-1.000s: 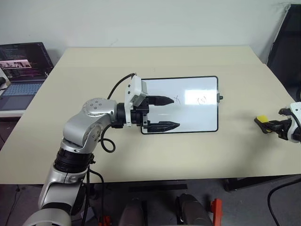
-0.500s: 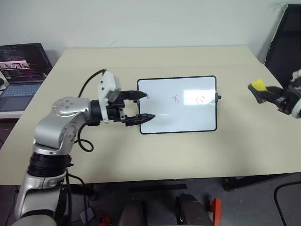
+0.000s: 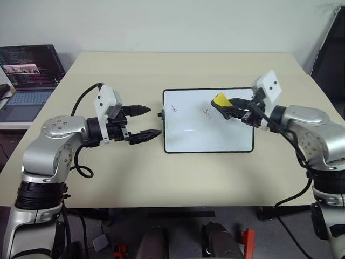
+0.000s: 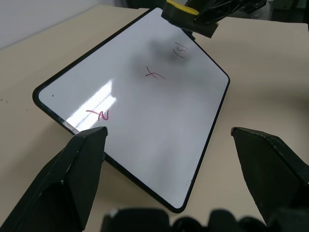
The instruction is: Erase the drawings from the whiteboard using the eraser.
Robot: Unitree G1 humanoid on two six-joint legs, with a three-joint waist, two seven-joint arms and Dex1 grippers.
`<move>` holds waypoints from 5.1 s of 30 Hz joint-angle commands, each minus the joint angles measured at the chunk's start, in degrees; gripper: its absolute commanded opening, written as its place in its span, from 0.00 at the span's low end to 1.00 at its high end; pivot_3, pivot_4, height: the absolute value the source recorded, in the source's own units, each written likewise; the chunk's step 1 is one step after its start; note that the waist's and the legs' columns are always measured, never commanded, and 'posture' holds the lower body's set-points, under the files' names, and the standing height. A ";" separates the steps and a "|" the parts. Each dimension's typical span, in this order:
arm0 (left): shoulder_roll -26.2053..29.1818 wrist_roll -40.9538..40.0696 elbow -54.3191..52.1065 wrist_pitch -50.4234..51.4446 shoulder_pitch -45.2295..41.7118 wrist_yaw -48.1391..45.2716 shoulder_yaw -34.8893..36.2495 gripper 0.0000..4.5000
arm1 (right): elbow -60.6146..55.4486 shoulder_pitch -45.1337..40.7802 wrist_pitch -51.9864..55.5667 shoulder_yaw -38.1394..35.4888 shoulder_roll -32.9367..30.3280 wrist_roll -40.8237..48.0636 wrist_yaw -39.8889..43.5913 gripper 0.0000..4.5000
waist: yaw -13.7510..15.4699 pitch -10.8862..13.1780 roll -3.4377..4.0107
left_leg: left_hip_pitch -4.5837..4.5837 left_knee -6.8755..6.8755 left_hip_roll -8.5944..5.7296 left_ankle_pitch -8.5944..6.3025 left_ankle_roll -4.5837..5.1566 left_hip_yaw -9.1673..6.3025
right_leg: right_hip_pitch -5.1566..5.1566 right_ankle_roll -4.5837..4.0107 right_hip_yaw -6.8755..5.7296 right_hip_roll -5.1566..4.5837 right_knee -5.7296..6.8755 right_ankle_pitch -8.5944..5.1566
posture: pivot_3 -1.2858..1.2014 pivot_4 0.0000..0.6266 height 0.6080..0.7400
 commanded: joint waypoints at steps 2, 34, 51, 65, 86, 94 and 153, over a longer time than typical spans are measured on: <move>0.07 0.82 0.02 -2.35 0.45 0.70 1.42 1.00 | -2.70 -3.85 -2.31 1.67 2.17 -1.83 -1.73 0.23 | -0.02 0.00 0.00 | 0.01 0.00 0.01 0.00 0.00 -0.01 | -0.02 -0.01 -0.01 0.02 0.04 0.00 | 0.52 0.24 1.00; -0.87 3.31 0.86 -9.28 8.33 3.93 4.68 1.00 | 36.39 -24.21 -21.99 22.27 23.98 -31.63 -4.46 0.22 | -0.93 -0.01 -0.03 | 0.00 -0.07 0.05 -0.02 -0.02 -0.04 | -0.14 -0.06 -0.06 0.01 0.15 0.01 | 0.52 0.24 1.00; -0.33 2.04 -1.22 -8.29 9.73 5.12 5.26 1.00 | 38.25 -15.20 -26.80 34.87 21.18 -46.07 3.36 0.22 | -1.26 -0.62 -0.61 | 0.79 -0.01 0.07 0.04 0.01 -0.02 | 0.48 0.02 -0.01 0.04 0.20 -0.02 | 0.52 0.24 1.00; -0.92 2.54 0.66 -8.92 7.19 4.31 3.86 1.00 | 52.88 -27.02 -29.00 26.67 22.00 -48.19 -11.60 0.22 | -0.87 -0.61 -0.62 | 1.15 -0.10 0.07 0.30 0.26 -0.01 | 0.85 -0.37 0.03 0.03 0.09 0.05 | 0.52 0.24 1.00; -3.62 4.14 6.49 -10.84 0.44 1.01 -0.31 1.00 | 15.06 -6.88 -23.07 25.17 15.02 -44.58 10.45 0.22 | -0.68 -0.69 -0.88 | 1.05 -0.43 0.08 0.22 0.16 0.00 | 0.62 -0.11 0.03 0.08 0.09 -0.05 | 0.52 0.24 1.00; -3.45 3.77 8.28 -10.74 -3.72 -2.25 -0.92 1.00 | -8.74 -5.72 -1.33 0.44 2.67 -20.86 22.95 0.22 | 0.47 -0.48 -0.66 | -0.35 -0.16 0.09 0.03 -0.01 -0.24 | -0.42 -0.19 -0.25 0.05 -0.03 0.11 | 0.52 0.24 1.00; -1.63 5.04 7.30 -9.23 -9.08 -3.70 -1.92 1.00 | -0.23 3.19 -10.94 -8.79 -16.83 -3.20 18.36 0.22 | -0.34 -0.40 -0.60 | -0.40 0.06 0.07 -0.21 -0.04 0.03 | -0.52 -0.06 0.00 0.04 0.15 -0.12 | 0.52 0.24 1.00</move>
